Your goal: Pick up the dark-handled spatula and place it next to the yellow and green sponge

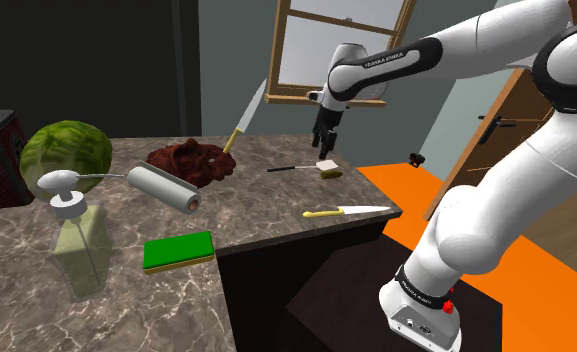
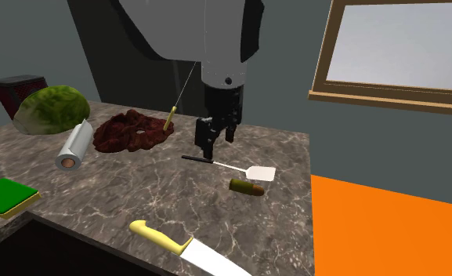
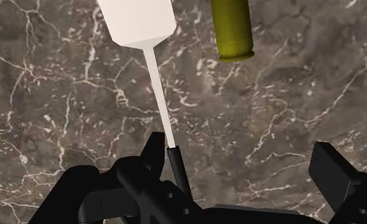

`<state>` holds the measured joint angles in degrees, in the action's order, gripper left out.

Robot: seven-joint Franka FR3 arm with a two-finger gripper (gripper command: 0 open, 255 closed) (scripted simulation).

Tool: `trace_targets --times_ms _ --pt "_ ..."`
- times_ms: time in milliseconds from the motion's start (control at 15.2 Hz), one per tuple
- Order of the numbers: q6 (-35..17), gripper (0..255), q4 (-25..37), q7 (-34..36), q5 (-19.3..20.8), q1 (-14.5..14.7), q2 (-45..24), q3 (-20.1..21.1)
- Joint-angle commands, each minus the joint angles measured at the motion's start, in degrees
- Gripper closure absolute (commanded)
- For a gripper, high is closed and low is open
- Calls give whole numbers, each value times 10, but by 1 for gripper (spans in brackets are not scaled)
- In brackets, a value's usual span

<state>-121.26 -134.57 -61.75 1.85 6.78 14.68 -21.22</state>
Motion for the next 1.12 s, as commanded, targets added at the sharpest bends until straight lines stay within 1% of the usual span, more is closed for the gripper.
trace_targets --times_ms 0,264,726,1056 --pt "-30 0 17 -66 -15 8 -47 -18" --pt "-65 0 71 -185 -63 18 -142 -34" --pt "-116 0 50 -201 -86 17 -176 -31" --pt "-120 0 49 -203 -88 17 -180 -30"
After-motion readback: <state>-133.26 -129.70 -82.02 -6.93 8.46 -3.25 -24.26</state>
